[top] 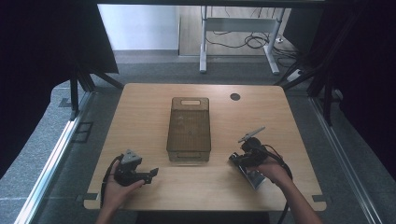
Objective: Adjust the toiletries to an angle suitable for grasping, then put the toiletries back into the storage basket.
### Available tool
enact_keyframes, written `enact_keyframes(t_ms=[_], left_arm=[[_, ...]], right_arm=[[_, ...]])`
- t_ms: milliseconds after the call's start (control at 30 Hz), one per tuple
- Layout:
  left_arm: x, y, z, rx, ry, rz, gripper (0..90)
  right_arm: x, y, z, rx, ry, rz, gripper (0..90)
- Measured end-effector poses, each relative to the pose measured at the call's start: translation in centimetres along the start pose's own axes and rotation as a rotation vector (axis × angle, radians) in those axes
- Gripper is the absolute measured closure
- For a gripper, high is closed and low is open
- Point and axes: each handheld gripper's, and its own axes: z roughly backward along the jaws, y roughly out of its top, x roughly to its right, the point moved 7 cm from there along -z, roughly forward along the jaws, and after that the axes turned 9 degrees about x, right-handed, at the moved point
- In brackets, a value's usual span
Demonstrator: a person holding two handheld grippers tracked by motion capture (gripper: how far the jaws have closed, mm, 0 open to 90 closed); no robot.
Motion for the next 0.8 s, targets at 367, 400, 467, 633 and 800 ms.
enact_keyframes(t_ms=[367,400,467,633,800], left_arm=[[0.0,0.0,0.0,-0.002,0.001,0.003,18.9],[0.0,0.0,0.0,-0.003,0.0,0.003,18.9],[0.1,0.0,0.0,-0.003,-0.001,-0.001,18.9],[0.1,0.1,0.1,-0.001,-0.002,-0.001,18.9],[0.0,0.1,0.1,-0.001,-0.003,0.002,18.9]], right_arm=[[0.3,-0.5,1.2,0.023,-0.043,-0.011,52.5],[0.3,-0.5,1.2,0.022,-0.052,-0.011,50.5],[0.4,-0.6,1.4,0.019,-0.07,-0.015,47.7],[0.6,-0.9,1.8,0.01,-0.103,-0.024,42.3],[0.8,-1.2,1.9,-0.011,-0.129,-0.031,39.0]])
